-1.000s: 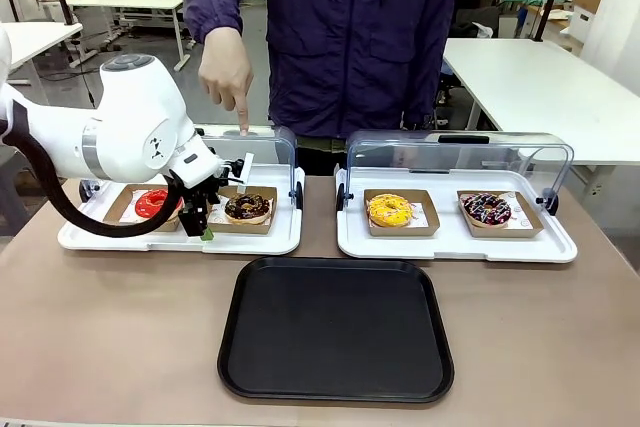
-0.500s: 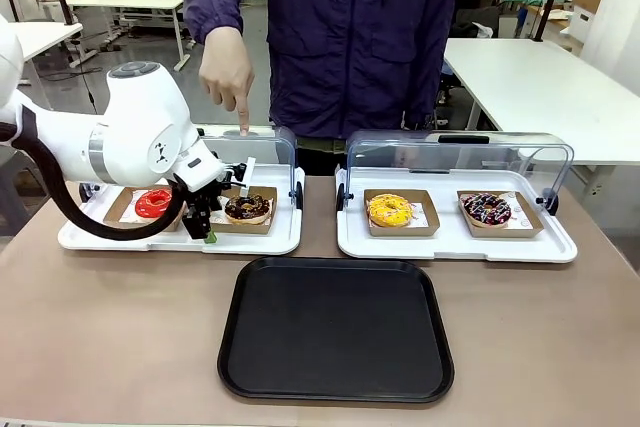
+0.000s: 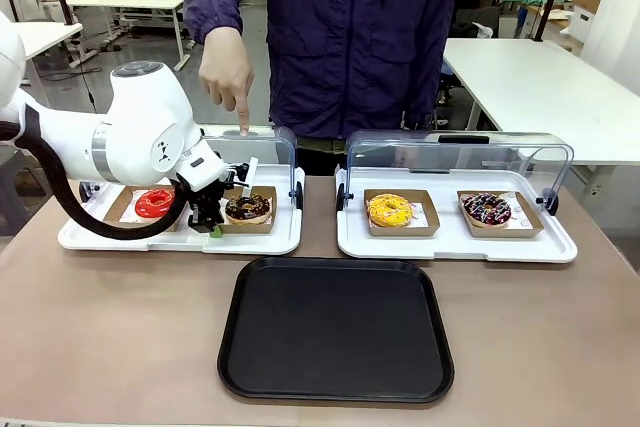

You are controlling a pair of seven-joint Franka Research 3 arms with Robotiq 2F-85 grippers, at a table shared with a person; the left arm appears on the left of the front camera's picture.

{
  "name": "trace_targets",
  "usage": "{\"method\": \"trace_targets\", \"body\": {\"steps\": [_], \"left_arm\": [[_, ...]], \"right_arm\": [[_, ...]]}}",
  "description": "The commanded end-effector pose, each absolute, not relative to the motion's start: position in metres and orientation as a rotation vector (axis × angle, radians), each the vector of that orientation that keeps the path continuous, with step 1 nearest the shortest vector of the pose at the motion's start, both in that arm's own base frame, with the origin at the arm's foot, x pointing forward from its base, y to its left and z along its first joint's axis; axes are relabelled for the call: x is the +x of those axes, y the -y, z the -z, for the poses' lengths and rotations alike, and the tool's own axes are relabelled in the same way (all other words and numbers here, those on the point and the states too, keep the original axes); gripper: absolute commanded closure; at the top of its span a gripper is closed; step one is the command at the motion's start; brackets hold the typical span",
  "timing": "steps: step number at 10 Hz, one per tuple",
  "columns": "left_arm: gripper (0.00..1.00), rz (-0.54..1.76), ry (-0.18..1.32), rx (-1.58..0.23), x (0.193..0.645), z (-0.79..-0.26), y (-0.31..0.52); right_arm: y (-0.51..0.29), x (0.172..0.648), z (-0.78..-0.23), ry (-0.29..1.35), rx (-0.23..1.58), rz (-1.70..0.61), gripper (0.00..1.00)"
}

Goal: Move the second donut from the left to the tray.
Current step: Pick up the Paper togo box containing the Donut indicated by the person and place it on the Handle tray.

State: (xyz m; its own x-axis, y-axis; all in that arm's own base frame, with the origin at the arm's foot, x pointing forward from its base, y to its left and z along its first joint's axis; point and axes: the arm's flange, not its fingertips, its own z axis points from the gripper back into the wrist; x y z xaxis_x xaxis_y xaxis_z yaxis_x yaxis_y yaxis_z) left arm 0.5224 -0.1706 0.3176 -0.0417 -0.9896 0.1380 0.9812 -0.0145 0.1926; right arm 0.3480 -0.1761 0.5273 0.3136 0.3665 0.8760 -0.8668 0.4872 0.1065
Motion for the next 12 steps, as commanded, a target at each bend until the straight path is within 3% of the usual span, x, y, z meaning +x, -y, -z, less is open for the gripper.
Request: {"method": "trace_targets", "body": {"steps": [1,12], "left_arm": [[1.00,1.577,0.228,0.044,0.5209,-0.3241,0.1697],[0.98,1.579,0.230,0.032,0.5214,-0.3208,0.1702]], "right_arm": [[0.1757,0.3504,-0.5279,0.951,0.654,-0.908,0.00],[0.1757,0.3504,-0.5279,0.951,0.654,-0.908,0.00]]}}
